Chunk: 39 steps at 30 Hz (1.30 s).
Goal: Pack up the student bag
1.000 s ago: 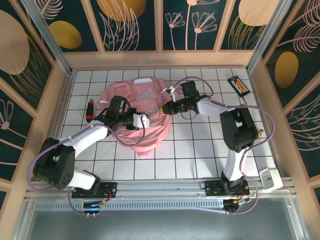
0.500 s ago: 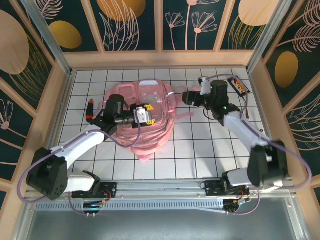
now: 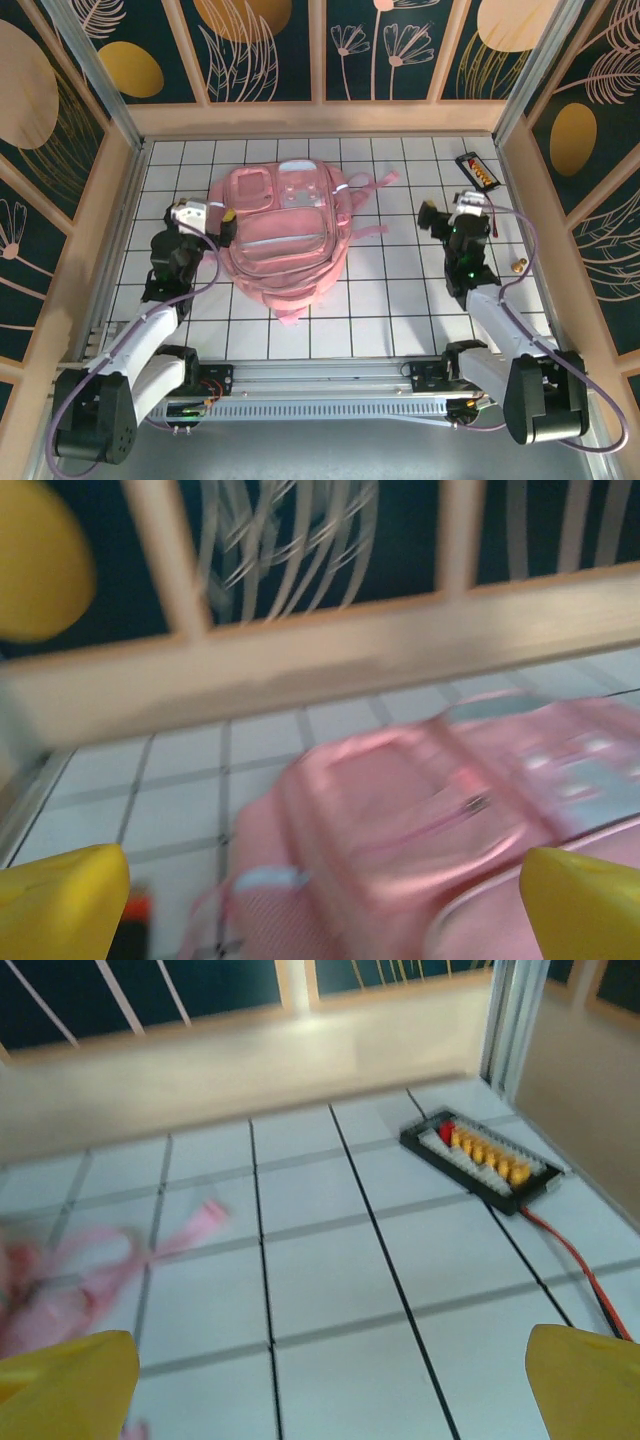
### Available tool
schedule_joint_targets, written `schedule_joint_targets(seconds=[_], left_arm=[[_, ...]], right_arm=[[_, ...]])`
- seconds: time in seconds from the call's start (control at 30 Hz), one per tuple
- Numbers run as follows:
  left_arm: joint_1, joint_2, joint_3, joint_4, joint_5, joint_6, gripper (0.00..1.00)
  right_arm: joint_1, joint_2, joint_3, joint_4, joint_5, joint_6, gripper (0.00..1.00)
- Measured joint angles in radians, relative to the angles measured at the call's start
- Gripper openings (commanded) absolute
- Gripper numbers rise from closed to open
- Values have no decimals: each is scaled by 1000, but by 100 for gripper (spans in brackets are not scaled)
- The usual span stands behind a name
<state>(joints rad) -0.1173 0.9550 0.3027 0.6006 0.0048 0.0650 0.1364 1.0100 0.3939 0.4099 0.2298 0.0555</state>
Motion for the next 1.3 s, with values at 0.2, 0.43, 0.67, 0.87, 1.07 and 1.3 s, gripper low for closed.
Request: schedule_joint_targets(seconds=[0.2,0.43,0.67,0.87,1.07,1.3], left_arm=[[38,148,-135,166,-74,-34,99],[48,362,-119,369,-112,-32,99],[57,517,-128,661,-111,-49,99],[66,570,-117,675,-122,-68,99],[78,570,-102,679,-122,-76,99],[78,570,-98,678,-145,-89,99]], right_arm=[[-56,120,-196,333,-45,-51,99],[-91,470,-246,756,-109,-82,99],[-140,551,-224,886,-122,-46,99],[-140,551,-214,906,-96,-23,99],[-140,551,-212,910,-92,-23,99],[-140,551,-208,911,-92,-23,99]])
